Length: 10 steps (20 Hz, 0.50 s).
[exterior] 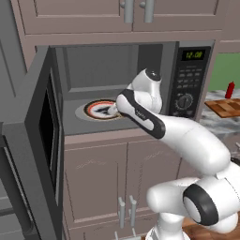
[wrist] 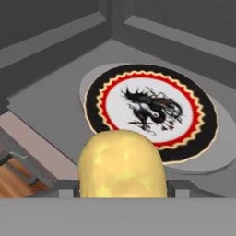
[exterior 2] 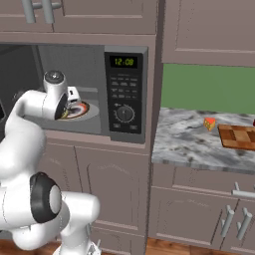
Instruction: Retrieve the reheated potato from the microwave, then place the potato, cheese, and condiment on the cutting board.
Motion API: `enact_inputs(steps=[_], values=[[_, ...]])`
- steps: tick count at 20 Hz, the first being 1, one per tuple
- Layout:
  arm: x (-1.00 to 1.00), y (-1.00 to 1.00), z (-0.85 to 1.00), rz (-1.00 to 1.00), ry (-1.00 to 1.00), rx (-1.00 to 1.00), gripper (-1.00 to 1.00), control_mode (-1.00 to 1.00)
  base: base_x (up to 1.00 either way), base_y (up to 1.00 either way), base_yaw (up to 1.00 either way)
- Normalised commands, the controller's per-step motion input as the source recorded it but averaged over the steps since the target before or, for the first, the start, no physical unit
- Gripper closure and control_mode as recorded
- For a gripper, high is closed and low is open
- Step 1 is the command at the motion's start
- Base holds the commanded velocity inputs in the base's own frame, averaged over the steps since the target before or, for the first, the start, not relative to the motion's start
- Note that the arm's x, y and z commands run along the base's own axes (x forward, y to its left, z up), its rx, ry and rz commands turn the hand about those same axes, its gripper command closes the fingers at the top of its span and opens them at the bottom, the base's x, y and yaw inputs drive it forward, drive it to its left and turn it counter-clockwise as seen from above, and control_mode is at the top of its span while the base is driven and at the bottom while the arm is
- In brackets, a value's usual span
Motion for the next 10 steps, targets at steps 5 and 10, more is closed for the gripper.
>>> enact_inputs(steps=[5,10], values=[[-0.60,-0.28,0.11,-0.07,-0.08,0.00,1.00,-1.00,0.00,0.00,0.00],[-0.50,-0.35,0.23,-0.07,-0.01,0.01,1.00,-1.00,0.00,0.00,0.00]])
